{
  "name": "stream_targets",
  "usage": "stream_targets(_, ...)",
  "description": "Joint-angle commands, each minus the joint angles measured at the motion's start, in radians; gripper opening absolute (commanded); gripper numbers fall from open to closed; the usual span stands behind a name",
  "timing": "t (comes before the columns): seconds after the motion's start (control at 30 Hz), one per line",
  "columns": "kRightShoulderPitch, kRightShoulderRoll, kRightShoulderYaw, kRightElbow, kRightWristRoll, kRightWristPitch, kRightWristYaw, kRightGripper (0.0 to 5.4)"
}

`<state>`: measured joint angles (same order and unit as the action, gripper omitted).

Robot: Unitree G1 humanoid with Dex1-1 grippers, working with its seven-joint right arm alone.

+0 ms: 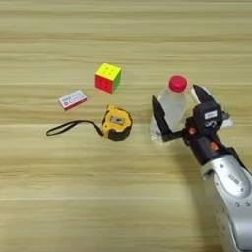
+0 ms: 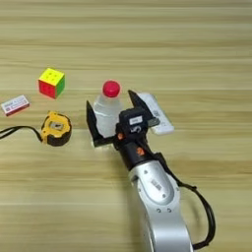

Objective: Move the objects on the table

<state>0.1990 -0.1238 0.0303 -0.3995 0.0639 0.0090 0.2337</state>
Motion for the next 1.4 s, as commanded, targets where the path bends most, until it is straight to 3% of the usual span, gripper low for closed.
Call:
stream_targets(0.03, 0.006, -0.020, -0.018, -0.072, 0.021, -0.013, 0.009, 5.36)
stream_targets(0.33, 0.065, -0.035, -0.025, -0.079, 0.034, -0.005, 0.025, 5.36)
stream_targets(0.47, 0.129, -0.044, -0.058, -0.071, 0.035, -0.018, 0.028, 5.36)
stream_targets(0.73, 0.188, -0.058, -0.127, -0.031, 0.034, -0.044, 0.028, 5.36)
stream_targets(1.17, 0.042, -0.072, -0.214, 0.164, -0.005, -0.059, -0.038, 5.36)
stream_targets(1.4, -0.044, -0.093, -0.257, 0.288, 0.018, -0.053, -0.040, 5.36)
